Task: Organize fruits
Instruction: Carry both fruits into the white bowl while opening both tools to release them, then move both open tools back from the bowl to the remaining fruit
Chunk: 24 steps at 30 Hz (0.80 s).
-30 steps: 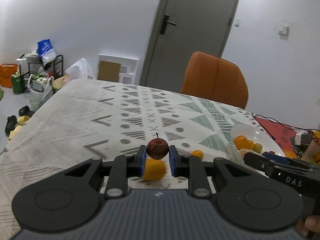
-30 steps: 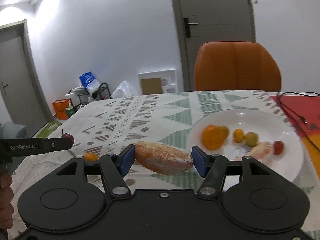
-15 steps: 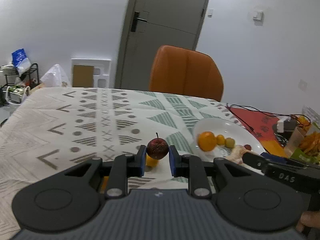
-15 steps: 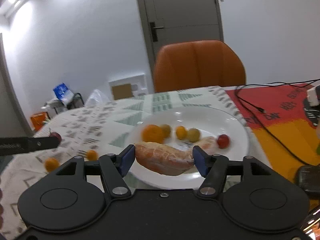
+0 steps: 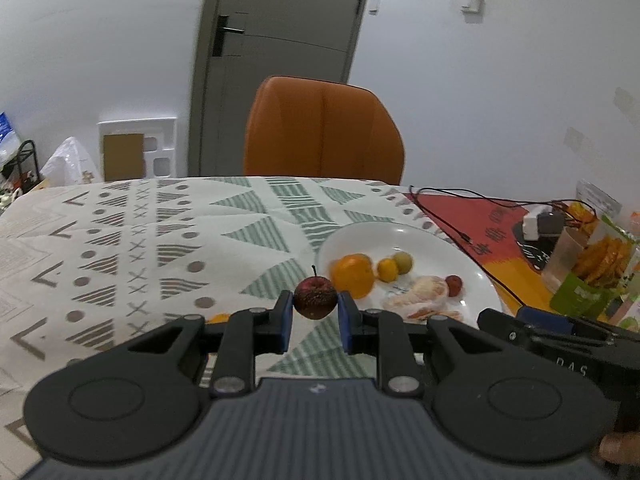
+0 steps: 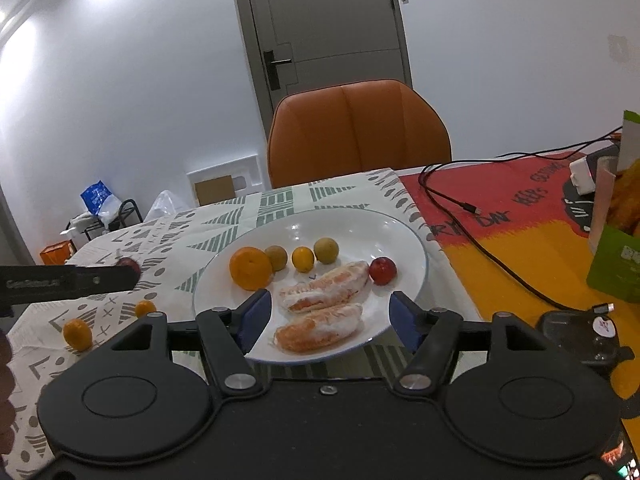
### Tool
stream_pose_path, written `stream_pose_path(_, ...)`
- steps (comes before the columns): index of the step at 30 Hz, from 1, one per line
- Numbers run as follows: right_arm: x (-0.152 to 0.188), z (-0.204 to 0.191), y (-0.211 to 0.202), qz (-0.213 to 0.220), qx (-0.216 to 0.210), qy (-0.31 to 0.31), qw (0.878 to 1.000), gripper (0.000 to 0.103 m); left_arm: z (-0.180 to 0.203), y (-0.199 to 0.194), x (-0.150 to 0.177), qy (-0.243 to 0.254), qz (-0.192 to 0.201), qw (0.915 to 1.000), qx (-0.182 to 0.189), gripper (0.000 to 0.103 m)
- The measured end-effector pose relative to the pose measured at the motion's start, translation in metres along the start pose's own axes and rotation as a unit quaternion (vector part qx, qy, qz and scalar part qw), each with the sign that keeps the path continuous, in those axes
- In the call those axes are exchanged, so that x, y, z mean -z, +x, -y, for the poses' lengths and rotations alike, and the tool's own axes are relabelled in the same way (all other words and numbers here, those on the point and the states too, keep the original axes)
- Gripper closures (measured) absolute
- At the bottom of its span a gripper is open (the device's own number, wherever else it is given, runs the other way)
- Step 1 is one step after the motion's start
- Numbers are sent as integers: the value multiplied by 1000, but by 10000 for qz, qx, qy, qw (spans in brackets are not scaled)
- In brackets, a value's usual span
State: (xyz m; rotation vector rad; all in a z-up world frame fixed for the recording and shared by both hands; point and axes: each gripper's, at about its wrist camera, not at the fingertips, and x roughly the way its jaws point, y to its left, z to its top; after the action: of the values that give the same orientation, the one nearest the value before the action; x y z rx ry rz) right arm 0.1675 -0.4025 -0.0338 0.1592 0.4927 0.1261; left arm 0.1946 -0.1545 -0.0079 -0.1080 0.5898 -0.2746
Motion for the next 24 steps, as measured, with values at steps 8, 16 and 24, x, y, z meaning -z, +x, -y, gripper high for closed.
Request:
stream_pose_path(8, 2, 6, -9, 39, -42, 137, 9999, 37, 25, 11, -7, 246, -15, 9995, 192, 81)
stream_pose_path(16, 4, 11, -9, 42, -41, 248, 9997, 36, 39, 12, -15, 462, 89, 9988, 149, 74)
stream_pose_path(24, 6, 1, -8, 18, -169, 229, 9996, 31, 17, 1, -10, 342, 64, 9992, -211, 49)
